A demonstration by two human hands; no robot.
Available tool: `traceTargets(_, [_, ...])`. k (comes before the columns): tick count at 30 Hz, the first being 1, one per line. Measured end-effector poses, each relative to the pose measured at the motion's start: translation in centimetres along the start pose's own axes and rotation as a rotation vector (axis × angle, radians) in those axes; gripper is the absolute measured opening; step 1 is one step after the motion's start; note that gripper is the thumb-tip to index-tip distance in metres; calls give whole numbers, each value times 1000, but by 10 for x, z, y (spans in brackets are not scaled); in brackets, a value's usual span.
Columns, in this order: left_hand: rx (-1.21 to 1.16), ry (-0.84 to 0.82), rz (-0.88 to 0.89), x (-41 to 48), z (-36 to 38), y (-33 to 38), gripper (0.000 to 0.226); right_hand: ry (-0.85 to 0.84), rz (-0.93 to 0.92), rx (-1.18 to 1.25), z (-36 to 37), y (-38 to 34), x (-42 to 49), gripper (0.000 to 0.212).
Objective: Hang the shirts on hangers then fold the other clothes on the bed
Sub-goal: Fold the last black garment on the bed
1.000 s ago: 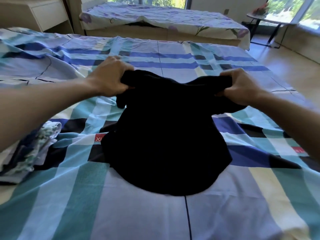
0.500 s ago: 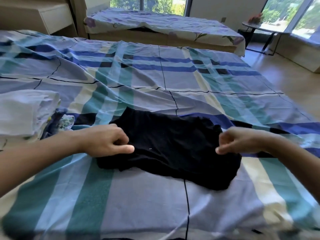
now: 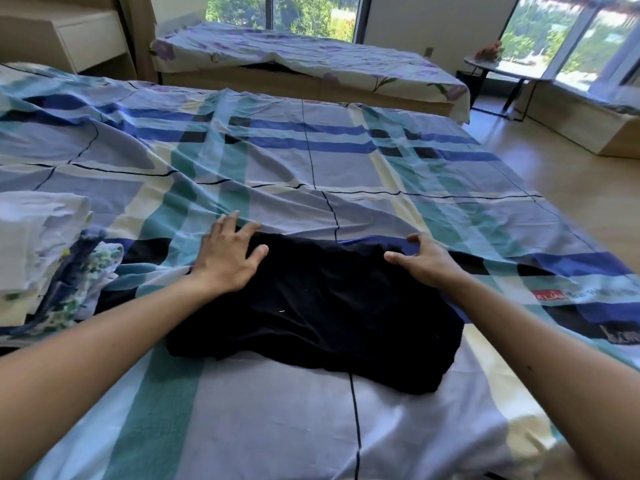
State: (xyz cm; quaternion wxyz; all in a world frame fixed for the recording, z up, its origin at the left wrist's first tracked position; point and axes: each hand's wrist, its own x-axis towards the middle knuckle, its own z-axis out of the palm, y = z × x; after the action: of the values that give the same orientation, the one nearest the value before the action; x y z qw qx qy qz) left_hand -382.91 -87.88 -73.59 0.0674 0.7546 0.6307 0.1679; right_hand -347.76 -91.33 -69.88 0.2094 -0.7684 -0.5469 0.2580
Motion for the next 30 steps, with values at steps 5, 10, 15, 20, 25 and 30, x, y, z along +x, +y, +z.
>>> traceTargets(5, [-86, -35, 20, 22, 3, -16, 37, 23, -72, -93, 9, 3, 21, 25])
traceTargets(10, [-141, 65, 33, 32, -4, -22, 22, 195, 79, 30, -3, 9, 36, 36])
traceTargets(15, [239, 123, -112, 32, -4, -27, 25, 147, 144, 10, -4, 19, 41, 41])
traceTargets(20, [184, 184, 237, 8, -9, 15, 47, -251, 149, 321, -17, 12, 20, 41])
traceTargets(25, [48, -148, 475, -53, 7, 75, 82, -538, 227, 425, -35, 20, -5, 35])
traceTargets(30, [127, -428, 500, -78, 30, 80, 89, -645, 189, 525, -38, 20, -23, 35])
